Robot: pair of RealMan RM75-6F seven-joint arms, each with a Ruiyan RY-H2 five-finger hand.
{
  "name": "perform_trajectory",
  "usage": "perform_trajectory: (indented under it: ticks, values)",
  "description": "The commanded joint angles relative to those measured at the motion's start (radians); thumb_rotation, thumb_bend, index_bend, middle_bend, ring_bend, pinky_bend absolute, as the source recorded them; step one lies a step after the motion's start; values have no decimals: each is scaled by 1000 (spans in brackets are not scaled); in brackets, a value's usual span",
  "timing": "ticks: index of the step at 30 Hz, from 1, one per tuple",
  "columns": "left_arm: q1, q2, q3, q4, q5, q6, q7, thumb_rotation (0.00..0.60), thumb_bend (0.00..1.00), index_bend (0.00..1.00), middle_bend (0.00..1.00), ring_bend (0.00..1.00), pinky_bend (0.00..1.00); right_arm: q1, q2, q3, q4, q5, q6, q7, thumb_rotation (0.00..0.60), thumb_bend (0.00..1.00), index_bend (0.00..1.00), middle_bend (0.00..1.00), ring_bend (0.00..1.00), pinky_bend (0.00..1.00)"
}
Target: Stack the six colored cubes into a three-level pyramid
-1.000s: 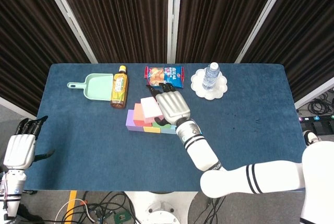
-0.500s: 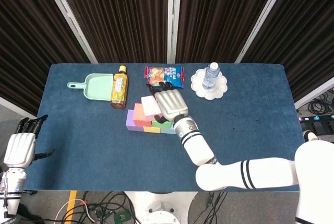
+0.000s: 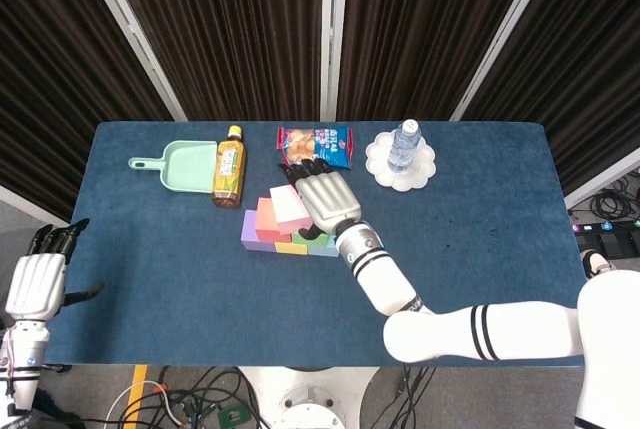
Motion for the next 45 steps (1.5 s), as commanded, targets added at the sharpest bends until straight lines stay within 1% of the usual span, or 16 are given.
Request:
perform_trajectory:
  ticks: [1, 4, 8, 13, 21, 23, 26, 28, 33, 40, 45]
  values:
    - [4, 1, 0, -4, -3, 1, -1, 600, 73, 112, 170, 157, 97, -23, 43, -6, 21, -68, -96, 41, 600, 90, 0, 93, 0, 0]
    - [7, 1, -2, -7, -6, 4, -2, 600, 74, 112, 170, 157, 97, -24, 73, -22, 50, -105, -193, 60, 600, 80, 0, 110, 0, 0]
    - [7, 2, -5, -11, -8, 5, 1, 600, 73, 111, 170, 157, 97, -18, 80, -45, 88, -170, -255, 78, 600, 75, 0, 121, 0, 0]
    - [7, 5, -7, -18, -10, 3, 5, 600, 73, 111, 170, 157, 97, -11, 67, -69, 128, -237, -270, 104, 600, 76, 0, 151, 0, 0]
    - [7, 6, -7, -16, -12, -5, -11, 600, 72, 112, 170, 157, 97, 25, 50, -106, 165, -228, -281, 118, 600, 76, 0, 187, 0, 0]
    - [7, 7, -8, -15, -11, -7, -18, 600, 71, 111, 170, 157, 97, 31, 44, -111, 171, -233, -274, 123, 600, 77, 0, 229, 0, 0]
    - [7, 7, -7, -12, -10, -9, -23, 600, 70, 112, 170, 157, 97, 35, 39, -118, 174, -238, -262, 131, 600, 84, 0, 334, 0, 0]
    - [8, 7, -7, -11, -8, -7, -25, 600, 71, 111, 169, 157, 97, 37, 38, -120, 170, -239, -244, 134, 600, 92, 0, 369, 1, 0]
    - [8, 9, -9, -12, -4, -5, -31, 600, 71, 112, 169, 157, 97, 36, 47, -115, 123, -213, -172, 138, 600, 92, 0, 377, 6, 0]
    - [7, 9, -7, -13, 2, -5, -28, 600, 71, 111, 169, 157, 97, 60, 40, -110, 69, -103, -60, 85, 600, 91, 0, 385, 11, 0]
    - [7, 10, -7, -15, 0, -7, -26, 600, 71, 111, 169, 157, 97, 77, 19, -98, 63, -43, -25, 62, 600, 91, 0, 389, 12, 0]
